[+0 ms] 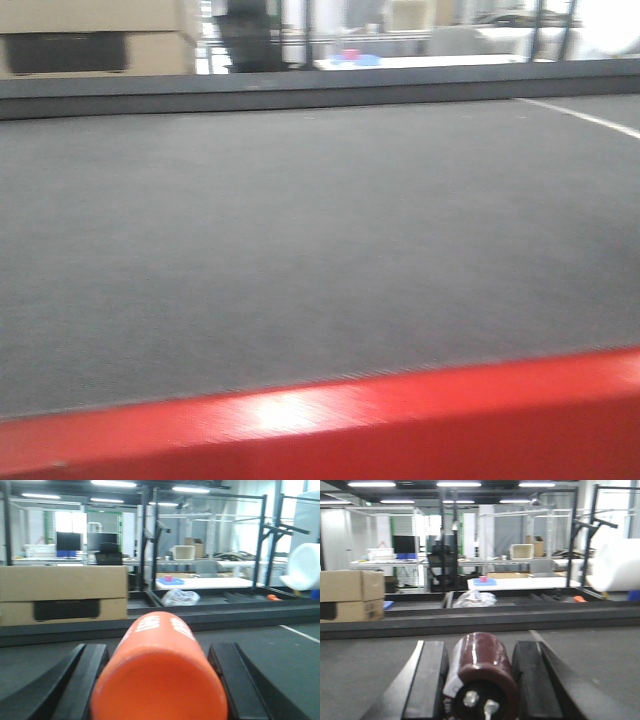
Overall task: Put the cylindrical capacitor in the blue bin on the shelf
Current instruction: 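Drive the base to the shelf of blue bins holding both objects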
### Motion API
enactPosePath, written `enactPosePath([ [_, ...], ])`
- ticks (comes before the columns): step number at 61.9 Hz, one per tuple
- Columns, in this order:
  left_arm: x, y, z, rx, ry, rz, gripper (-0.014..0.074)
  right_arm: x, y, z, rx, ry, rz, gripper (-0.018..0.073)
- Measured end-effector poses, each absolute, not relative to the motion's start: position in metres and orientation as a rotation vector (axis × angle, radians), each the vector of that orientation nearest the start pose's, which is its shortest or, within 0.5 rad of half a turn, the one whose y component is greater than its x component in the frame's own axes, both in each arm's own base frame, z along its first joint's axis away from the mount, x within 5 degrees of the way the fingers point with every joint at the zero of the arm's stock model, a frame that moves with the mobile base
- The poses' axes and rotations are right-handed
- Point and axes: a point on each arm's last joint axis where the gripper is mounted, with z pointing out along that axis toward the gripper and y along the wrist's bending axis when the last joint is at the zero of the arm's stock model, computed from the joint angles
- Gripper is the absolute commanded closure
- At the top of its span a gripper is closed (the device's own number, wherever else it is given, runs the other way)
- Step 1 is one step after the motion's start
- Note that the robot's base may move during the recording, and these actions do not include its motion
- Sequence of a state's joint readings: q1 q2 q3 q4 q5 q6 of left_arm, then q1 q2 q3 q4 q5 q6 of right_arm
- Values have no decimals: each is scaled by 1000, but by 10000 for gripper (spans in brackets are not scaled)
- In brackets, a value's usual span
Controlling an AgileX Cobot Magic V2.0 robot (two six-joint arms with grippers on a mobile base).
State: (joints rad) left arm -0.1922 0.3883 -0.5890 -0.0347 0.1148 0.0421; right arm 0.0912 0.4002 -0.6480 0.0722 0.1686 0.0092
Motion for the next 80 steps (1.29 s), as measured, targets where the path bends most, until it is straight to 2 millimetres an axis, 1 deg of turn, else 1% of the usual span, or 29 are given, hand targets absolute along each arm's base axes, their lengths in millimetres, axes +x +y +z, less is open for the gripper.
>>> enactPosePath([
  [80,76,-15,374,143,1392,-156,707,74,8,387,-18,1406,151,722],
])
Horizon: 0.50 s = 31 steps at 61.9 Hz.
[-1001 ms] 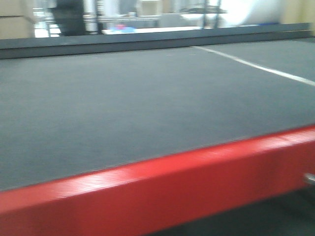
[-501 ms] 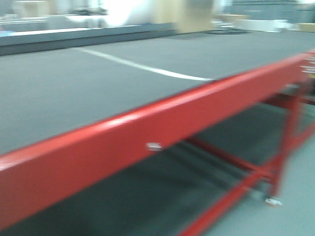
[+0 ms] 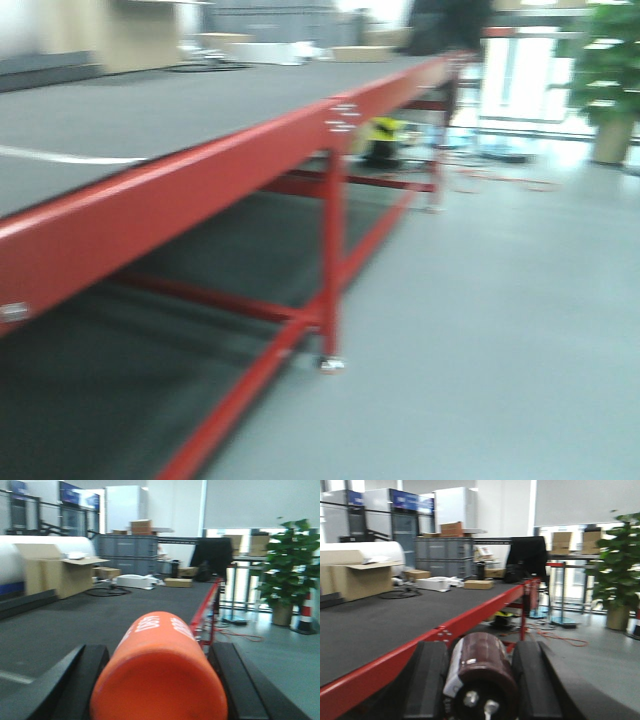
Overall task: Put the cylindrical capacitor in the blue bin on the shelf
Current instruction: 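Drive the base to the shelf of blue bins holding both objects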
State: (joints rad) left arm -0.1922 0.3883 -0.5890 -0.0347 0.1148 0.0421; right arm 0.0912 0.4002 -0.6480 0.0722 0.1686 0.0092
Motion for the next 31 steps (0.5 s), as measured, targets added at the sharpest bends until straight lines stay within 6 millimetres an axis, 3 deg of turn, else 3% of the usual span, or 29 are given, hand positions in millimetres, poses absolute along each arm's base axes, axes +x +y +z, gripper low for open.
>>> enactPosePath([
  [31,76,-15,374,143,1392,-156,707,73,8,387,-18,1402,151,722],
])
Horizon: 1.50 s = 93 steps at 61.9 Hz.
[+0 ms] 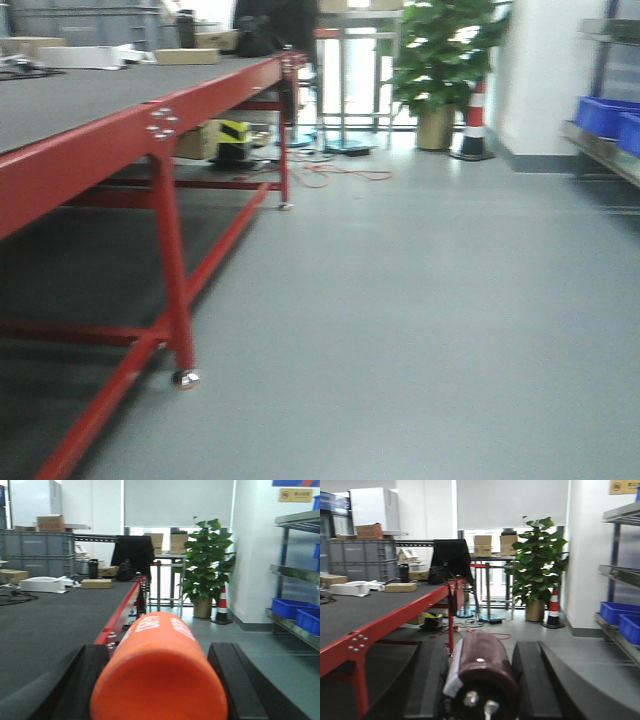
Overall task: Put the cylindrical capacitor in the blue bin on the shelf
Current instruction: 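Drive the base to the shelf of blue bins holding both objects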
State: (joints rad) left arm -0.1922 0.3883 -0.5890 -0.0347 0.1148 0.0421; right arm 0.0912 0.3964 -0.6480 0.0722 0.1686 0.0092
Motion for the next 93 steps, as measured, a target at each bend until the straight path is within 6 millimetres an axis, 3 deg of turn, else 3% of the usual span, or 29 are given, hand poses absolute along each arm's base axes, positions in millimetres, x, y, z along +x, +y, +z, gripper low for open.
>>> enactPosePath([
  [93,76,-15,374,143,1392,-156,707,73,8,387,-18,1402,151,722],
])
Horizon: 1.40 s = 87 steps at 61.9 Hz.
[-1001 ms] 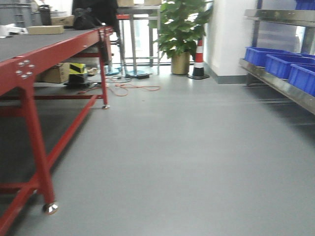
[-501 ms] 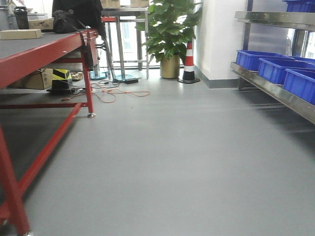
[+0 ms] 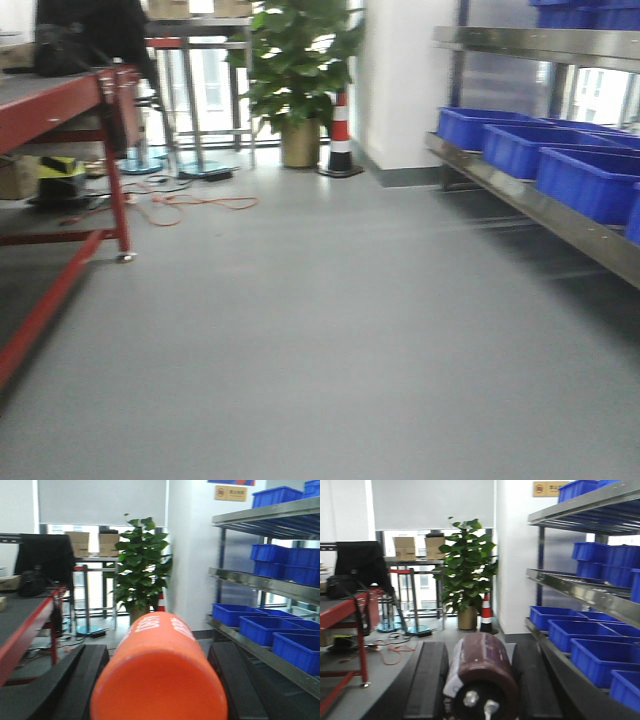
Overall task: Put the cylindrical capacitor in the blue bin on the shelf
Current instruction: 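Drive the base to the shelf of blue bins holding both objects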
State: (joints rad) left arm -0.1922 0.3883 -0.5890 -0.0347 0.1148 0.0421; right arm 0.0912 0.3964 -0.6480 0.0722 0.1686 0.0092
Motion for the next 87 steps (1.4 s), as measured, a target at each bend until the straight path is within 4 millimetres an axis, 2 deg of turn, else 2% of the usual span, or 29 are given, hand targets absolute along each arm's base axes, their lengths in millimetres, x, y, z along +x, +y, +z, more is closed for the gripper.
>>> enactPosePath([
  [87,76,-15,374,143,1392,-156,707,73,8,387,-17,1402,152,722],
])
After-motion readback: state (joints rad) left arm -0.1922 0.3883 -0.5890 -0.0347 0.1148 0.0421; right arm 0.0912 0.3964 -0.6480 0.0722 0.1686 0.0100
